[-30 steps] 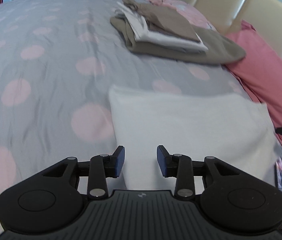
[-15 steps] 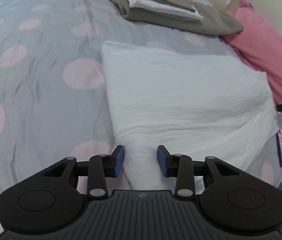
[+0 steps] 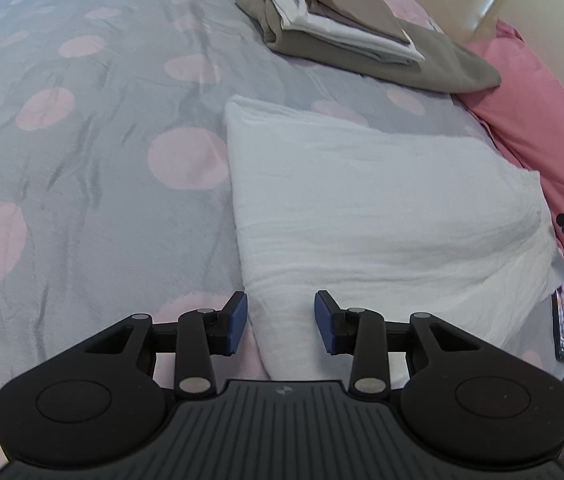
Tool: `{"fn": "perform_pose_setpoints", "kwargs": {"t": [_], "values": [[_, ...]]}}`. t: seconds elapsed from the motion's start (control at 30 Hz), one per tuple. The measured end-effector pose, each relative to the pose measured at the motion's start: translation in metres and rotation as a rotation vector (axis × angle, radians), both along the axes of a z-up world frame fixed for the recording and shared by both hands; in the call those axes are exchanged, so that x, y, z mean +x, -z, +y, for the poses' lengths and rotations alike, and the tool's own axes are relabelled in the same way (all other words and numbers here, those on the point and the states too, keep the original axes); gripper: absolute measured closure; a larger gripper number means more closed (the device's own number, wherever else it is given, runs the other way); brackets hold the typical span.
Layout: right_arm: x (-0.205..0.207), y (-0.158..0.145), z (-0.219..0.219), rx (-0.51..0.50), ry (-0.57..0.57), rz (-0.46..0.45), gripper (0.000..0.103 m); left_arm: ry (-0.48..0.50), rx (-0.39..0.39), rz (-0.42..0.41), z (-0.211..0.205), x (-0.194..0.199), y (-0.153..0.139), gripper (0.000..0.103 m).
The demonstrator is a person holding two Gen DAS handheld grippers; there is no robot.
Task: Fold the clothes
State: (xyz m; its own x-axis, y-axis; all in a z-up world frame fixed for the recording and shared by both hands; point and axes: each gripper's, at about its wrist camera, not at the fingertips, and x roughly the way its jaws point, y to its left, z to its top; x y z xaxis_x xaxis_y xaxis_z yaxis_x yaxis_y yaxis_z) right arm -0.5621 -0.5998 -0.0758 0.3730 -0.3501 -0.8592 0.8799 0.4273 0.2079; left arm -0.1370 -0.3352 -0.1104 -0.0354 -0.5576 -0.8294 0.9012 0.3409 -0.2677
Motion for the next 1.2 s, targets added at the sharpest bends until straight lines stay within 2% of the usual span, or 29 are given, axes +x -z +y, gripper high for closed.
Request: {"fn": "perform_pose_setpoints", "kwargs": {"t": [0.03, 0.17, 0.3, 0.4, 0.57, 0.7, 0.83, 0.97, 1.07, 1.13, 1.2], "values": [[0.002, 0.003, -0.003, 0.018, -0.011, -0.012, 0.036, 0.003, 0.001, -0.008, -0.001, 0.0, -0.001, 0.069], [0.009, 0.022, -0.013, 0.056, -0.022, 0.04, 0.036, 0.004, 0.028, -0.046, -0.01, -0.003, -0.007, 0.069], [0.009, 0.038, -0.024, 0.104, -0.002, 0.05, 0.031, 0.019, 0.038, -0.054, -0.024, -0.007, -0.012, 0.069], [0.014, 0.047, -0.026, 0.119, -0.022, 0.083, 0.031, 0.079, 0.031, -0.064, -0.04, -0.019, -0.018, 0.069], [0.021, 0.046, -0.027, 0.107, -0.064, 0.123, 0.031, 0.18, 0.009, -0.036, -0.075, -0.049, -0.023, 0.069], [0.018, 0.055, -0.035, 0.151, -0.049, 0.085, 0.027, 0.271, -0.001, -0.018, -0.105, -0.081, -0.019, 0.069], [0.019, 0.06, -0.039, 0.161, -0.059, 0.071, 0.027, 0.313, 0.024, -0.037, -0.128, -0.103, -0.005, 0.069], [0.023, 0.057, -0.038, 0.158, -0.071, 0.075, 0.034, 0.306, 0.064, -0.065, -0.144, -0.113, 0.013, 0.069], [0.027, 0.054, -0.035, 0.156, -0.078, 0.074, 0.049, 0.308, 0.069, -0.112, -0.15, -0.121, 0.015, 0.069], [0.029, 0.052, -0.033, 0.155, -0.082, 0.073, 0.062, 0.301, 0.086, -0.128, -0.153, -0.124, 0.015, 0.069], [0.031, 0.05, -0.031, 0.153, -0.086, 0.073, 0.066, 0.295, 0.1, -0.138, -0.156, -0.127, 0.015, 0.069]]}}
